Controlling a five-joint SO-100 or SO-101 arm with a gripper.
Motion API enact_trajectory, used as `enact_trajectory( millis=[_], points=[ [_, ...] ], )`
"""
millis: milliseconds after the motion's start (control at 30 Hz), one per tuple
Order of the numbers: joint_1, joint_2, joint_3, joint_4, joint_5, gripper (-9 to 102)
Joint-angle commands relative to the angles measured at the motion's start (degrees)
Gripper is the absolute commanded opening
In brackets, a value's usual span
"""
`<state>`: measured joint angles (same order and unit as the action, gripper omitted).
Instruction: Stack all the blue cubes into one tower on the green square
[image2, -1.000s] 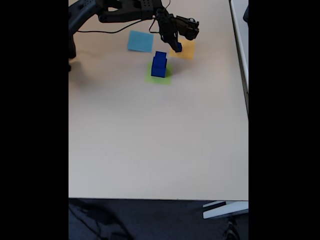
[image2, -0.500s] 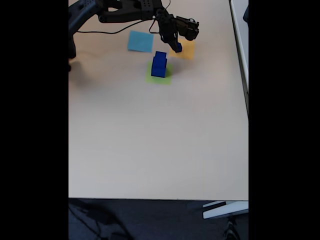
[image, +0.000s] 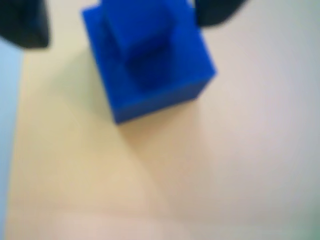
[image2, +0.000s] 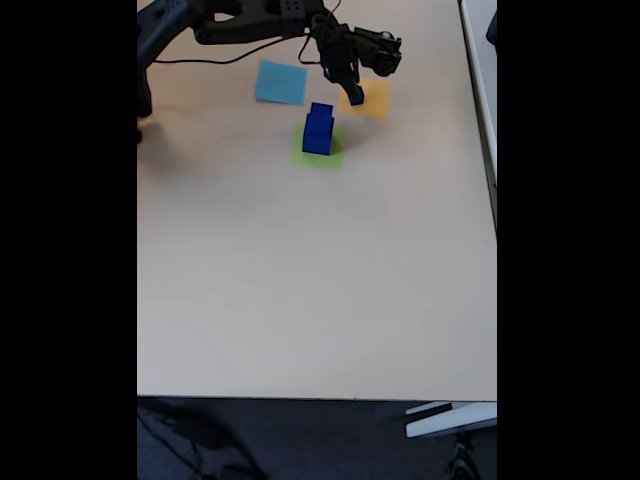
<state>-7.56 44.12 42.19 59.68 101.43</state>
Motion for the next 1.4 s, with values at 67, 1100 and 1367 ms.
enact_trajectory(
  millis=[67,1100,1367],
  points=[
    [0.7,6.9,-1.1,-0.6,-0.4,14],
    [0.9,7.1,0.8,-0.6,0.4,4],
    [0.9,7.2,1.2,-0.7,0.7,2]
  ],
)
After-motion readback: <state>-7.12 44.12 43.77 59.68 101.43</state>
